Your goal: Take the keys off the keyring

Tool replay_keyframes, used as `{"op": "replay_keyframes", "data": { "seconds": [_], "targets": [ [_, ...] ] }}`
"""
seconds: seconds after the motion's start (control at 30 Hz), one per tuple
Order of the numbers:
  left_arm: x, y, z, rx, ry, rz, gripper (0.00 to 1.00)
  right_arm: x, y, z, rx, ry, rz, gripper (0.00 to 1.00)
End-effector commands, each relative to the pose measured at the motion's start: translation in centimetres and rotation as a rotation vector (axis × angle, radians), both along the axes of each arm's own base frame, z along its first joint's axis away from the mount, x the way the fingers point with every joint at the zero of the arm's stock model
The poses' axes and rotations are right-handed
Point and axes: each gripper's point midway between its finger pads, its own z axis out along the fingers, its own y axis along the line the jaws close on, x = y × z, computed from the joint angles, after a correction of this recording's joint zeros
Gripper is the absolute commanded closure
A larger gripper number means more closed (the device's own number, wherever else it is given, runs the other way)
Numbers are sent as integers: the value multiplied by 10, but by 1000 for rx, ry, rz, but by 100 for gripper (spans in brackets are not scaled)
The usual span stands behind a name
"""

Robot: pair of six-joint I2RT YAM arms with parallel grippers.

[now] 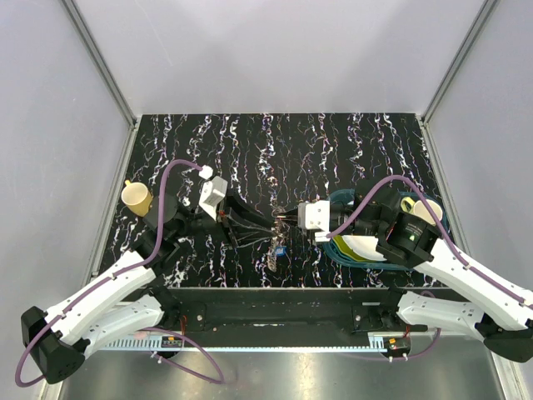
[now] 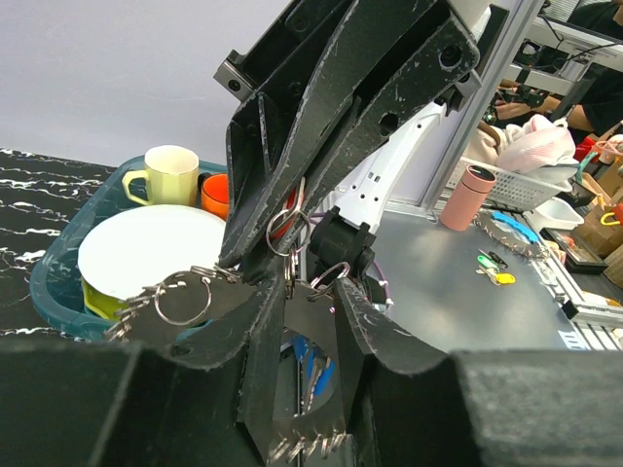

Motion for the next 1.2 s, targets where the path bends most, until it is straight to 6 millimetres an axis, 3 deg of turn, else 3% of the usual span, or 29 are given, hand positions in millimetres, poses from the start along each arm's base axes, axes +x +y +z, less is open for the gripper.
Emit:
{"op": "replay_keyframes", "data": {
  "seconds": [0.0, 0.8, 1.17],
  "targets": [
    [4, 0, 24, -74, -66, 35, 69, -4, -1, 33, 110, -42, 8, 100],
    [-1, 10, 46, -169, -85, 58, 78, -22, 0, 58, 242, 14, 82, 100],
    [0, 8, 51, -185, -80, 55, 80, -20, 4, 60, 264, 19, 85, 100]
  ]
}}
